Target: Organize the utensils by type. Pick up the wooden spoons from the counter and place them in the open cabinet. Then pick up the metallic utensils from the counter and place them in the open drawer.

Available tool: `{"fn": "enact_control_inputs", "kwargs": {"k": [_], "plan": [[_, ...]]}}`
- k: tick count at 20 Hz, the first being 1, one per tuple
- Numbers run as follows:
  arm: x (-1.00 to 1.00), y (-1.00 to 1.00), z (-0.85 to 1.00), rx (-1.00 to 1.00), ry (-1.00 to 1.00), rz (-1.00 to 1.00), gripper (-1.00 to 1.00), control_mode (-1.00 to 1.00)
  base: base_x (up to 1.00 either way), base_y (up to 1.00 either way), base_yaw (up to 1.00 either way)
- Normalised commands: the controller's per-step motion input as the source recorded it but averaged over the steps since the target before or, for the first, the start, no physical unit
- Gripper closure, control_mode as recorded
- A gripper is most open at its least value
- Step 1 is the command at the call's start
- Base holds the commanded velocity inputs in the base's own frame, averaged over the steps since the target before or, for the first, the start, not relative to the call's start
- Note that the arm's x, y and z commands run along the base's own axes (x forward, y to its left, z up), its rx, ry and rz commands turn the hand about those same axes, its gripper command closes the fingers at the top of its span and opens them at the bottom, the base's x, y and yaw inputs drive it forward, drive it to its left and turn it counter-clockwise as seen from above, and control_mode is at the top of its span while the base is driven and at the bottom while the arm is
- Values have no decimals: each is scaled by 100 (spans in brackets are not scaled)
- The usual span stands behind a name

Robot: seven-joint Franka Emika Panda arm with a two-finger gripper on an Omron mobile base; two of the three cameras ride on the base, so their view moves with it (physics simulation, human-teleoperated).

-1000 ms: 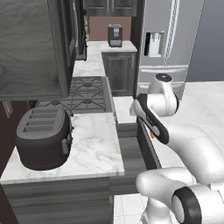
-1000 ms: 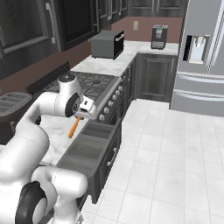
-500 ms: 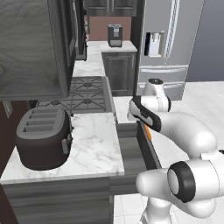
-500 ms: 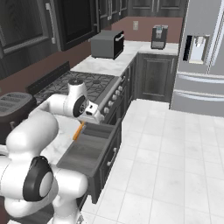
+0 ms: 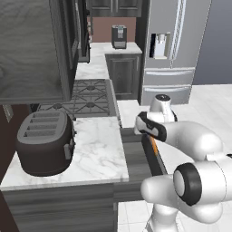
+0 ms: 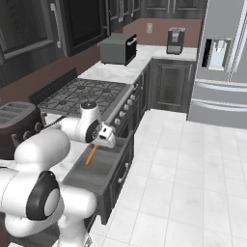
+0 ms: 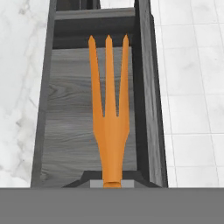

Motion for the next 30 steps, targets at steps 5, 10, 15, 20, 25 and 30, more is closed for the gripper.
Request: {"fn": "enact_control_inputs", "kwargs": {"k": [5,10,15,20,25,30], "plan": [[29,-1,-39,6,1,-4,100,-100,0,0,0],[45,0,-34,8,6,-6,100,-100,0,0,0],[34,0,-38,0,1,-2,100,-100,0,0,0],[36,0,-34,-3,1,0,100,-100,0,0,0],[38,-5,-36,-3,11,0,100,-100,0,0,0],[21,-14,-38,-2,15,0,100,-100,0,0,0]]}}
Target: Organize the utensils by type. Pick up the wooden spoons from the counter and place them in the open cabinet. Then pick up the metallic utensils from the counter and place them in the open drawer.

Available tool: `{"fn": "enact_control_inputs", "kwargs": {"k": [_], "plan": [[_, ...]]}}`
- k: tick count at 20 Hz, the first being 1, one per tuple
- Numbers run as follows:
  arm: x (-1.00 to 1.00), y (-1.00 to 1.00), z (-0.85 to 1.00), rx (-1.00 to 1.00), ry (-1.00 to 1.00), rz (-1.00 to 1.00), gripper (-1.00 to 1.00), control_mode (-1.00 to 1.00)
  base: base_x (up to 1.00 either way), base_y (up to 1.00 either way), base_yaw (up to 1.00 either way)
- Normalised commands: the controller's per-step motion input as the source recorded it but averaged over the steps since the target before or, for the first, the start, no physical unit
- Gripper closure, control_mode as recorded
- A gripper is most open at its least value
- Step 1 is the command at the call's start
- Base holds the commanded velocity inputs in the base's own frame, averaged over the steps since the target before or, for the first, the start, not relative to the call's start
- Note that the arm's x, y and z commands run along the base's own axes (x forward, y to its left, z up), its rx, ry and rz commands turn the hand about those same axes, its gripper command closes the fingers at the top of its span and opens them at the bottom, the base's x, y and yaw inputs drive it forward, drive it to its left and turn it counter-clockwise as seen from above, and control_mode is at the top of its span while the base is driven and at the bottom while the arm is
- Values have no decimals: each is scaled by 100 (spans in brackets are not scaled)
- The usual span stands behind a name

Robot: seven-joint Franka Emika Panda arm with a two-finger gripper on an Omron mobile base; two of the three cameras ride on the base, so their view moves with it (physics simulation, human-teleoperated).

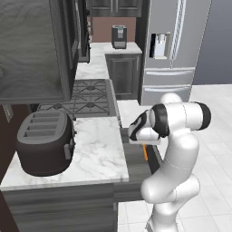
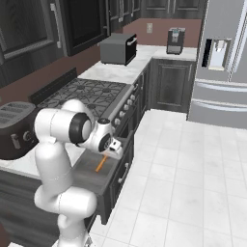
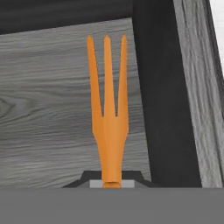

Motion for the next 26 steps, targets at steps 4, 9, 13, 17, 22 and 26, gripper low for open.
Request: {"fn": "enact_control_inputs", "kwargs": {"k": [4,9,13,17,22,26], "plan": [[18,-19,-34,0,13,0,100,-100,0,0,0],[20,-12,-29,0,3,0,100,-100,0,0,0],[21,0,-28,0,0,0,100,-100,0,0,0],[16,0,-32,0,0,1,100,-100,0,0,0],[9,-6,-35,0,0,0,100,-100,0,0,0],[1,-25,-34,0,0,0,100,-100,0,0,0]]}}
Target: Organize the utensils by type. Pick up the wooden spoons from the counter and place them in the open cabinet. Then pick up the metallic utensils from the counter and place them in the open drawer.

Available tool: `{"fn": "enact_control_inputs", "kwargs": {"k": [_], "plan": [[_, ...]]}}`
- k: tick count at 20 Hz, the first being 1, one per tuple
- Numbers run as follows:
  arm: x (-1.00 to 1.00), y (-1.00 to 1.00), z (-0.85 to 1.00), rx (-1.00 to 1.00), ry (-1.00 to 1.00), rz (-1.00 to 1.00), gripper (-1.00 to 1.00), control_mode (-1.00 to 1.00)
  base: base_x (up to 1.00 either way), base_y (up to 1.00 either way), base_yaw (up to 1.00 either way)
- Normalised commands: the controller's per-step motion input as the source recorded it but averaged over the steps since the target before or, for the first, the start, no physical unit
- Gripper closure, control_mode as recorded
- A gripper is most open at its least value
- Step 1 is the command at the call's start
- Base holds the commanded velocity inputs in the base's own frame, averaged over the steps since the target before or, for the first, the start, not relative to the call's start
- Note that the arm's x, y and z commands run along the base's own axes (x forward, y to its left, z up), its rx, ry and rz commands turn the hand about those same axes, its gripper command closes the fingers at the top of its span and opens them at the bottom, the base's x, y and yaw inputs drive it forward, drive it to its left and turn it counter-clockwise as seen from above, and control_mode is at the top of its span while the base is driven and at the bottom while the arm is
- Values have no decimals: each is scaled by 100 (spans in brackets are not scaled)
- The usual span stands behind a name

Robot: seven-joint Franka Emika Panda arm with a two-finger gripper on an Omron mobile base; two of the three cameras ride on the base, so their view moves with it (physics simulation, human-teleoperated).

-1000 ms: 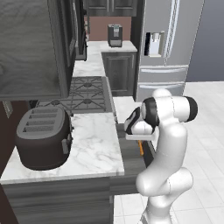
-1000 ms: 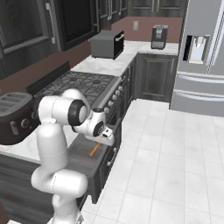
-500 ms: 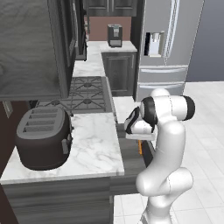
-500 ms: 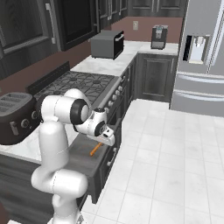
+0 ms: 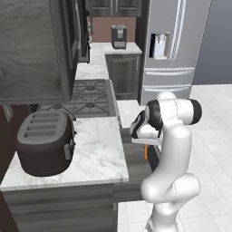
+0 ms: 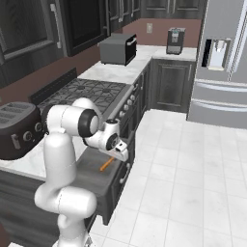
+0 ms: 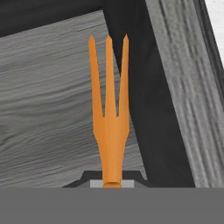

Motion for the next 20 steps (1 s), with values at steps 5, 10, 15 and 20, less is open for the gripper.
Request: {"fn": "enact_control_inputs", "kwargs": {"k": [5,10,15,20], "plan": [[0,-32,-35,-2,2,0,100,-100,0,0,0],[0,-33,-36,-2,2,0,100,-100,0,0,0],[0,-33,-38,-2,3,0,100,-100,0,0,0],[0,-35,-38,-1,5,0,100,-100,0,0,0]]}}
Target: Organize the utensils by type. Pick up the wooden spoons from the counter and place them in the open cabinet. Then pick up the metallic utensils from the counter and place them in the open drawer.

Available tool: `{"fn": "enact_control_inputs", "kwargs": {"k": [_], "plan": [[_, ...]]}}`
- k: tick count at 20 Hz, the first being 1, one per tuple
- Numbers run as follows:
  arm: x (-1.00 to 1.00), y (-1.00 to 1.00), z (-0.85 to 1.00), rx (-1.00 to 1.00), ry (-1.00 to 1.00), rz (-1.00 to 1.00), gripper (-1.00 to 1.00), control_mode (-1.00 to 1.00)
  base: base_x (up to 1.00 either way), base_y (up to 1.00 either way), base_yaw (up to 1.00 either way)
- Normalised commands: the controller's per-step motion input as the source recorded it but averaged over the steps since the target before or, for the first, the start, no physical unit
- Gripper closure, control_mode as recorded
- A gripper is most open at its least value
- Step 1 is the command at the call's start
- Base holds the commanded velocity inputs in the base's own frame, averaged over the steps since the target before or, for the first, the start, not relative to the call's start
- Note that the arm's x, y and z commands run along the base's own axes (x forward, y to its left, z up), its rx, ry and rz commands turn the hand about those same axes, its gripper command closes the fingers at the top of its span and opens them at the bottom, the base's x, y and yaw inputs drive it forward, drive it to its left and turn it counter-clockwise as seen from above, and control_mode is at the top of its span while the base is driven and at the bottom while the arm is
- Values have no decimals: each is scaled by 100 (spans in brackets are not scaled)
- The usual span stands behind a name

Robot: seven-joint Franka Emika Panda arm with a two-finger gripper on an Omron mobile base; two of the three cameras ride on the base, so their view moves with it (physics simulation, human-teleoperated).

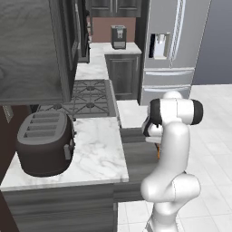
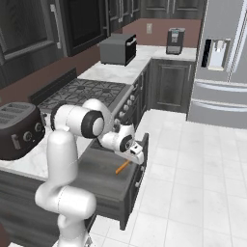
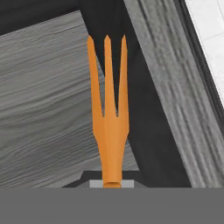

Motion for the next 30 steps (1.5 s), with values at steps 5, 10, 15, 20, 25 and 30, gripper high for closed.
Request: {"fn": "enact_control_inputs", "kwargs": {"k": [5,10,15,20,25,30], "plan": [[0,-33,-36,0,4,0,100,-100,0,0,0],[1,-20,-30,0,1,0,100,-100,0,0,0],[4,31,-8,0,0,0,100,-100,0,0,0],[0,60,0,0,0,0,100,-100,0,0,0],[0,48,0,0,0,1,100,-100,0,0,0],[3,29,-7,2,2,3,100,-100,0,0,0]]}}
